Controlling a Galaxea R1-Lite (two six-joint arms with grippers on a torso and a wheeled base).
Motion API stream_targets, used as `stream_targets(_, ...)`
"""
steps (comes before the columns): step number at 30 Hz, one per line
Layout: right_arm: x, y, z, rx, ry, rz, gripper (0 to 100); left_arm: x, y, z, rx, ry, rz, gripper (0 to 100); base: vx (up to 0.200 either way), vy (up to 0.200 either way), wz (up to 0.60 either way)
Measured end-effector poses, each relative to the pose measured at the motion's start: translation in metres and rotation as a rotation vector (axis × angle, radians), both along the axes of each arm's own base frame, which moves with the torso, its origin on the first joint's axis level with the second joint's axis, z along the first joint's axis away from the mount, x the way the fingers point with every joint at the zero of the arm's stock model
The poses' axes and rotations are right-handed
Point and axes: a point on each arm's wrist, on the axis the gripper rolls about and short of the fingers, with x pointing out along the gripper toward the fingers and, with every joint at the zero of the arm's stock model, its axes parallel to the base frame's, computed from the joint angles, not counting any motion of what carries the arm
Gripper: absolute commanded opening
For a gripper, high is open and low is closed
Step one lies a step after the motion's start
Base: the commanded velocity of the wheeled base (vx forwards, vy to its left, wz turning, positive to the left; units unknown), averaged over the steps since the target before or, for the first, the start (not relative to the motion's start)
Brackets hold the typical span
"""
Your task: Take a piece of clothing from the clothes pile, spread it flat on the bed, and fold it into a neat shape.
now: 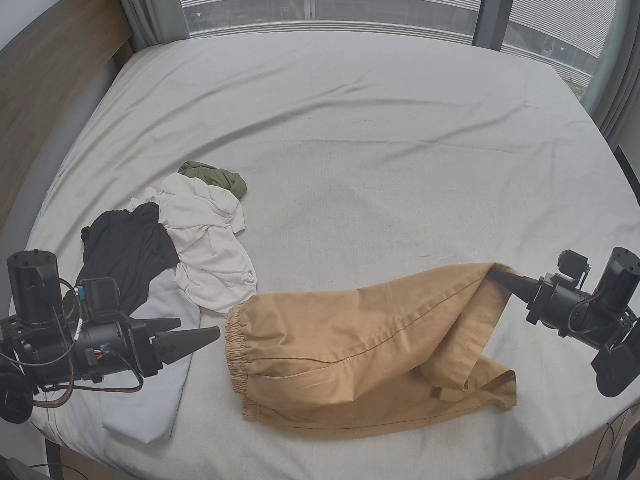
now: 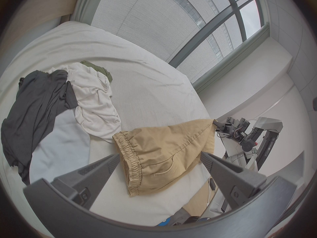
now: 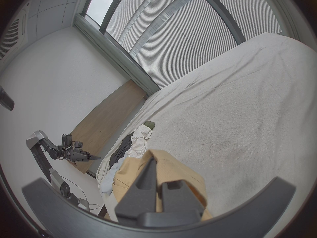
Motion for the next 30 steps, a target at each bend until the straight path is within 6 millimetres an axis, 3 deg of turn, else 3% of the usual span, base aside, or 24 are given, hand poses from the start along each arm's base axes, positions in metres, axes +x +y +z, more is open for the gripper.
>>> stream_targets(19, 0.0, 0.0, 0.0, 0.0, 0.0, -0.002, 0, 0.018, -0.007, -0.044, 0.013, 0.102, -0.008, 100, 0.0, 0.0, 0.0)
stream_targets(30, 0.001, 0.0, 0.0, 0.0, -0.002, -0.002, 0, 0.023, -0.014, -0.057, -0.002, 0.163, -0.031, 100, 0.0, 0.0, 0.0)
